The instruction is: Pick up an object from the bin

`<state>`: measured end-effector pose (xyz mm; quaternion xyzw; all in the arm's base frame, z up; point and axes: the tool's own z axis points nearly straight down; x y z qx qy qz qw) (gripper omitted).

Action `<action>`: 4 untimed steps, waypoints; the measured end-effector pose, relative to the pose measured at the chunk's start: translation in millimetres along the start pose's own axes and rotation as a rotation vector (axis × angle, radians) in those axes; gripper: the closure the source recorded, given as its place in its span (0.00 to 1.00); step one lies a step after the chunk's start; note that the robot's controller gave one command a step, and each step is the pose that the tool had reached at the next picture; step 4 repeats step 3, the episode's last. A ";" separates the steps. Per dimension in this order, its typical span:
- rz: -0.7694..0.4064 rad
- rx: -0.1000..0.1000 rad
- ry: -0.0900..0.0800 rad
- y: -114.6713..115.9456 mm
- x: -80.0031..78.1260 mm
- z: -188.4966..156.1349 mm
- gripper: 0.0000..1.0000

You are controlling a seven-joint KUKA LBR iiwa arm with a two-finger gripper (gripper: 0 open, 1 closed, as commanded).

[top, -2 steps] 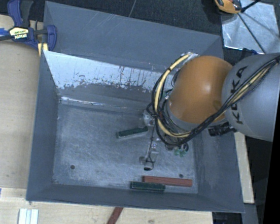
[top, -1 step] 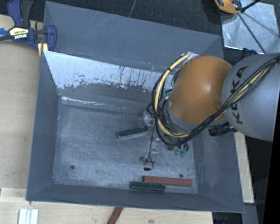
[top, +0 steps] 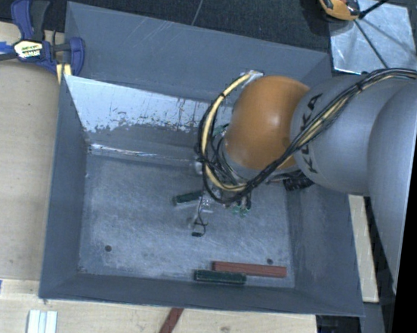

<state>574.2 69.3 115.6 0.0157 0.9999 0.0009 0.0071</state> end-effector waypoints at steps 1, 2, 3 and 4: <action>-0.046 0.002 0.012 -28.6 -17.3 38.3 1.00; -0.046 0.002 0.012 -28.6 -17.3 38.3 1.00; -0.088 0.001 0.011 -20.4 -1.8 -85.1 1.00; -0.088 0.001 0.011 -20.4 -1.8 -85.1 1.00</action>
Offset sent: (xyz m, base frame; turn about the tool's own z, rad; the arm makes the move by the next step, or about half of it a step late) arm 0.0000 0.0000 0.0000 0.0000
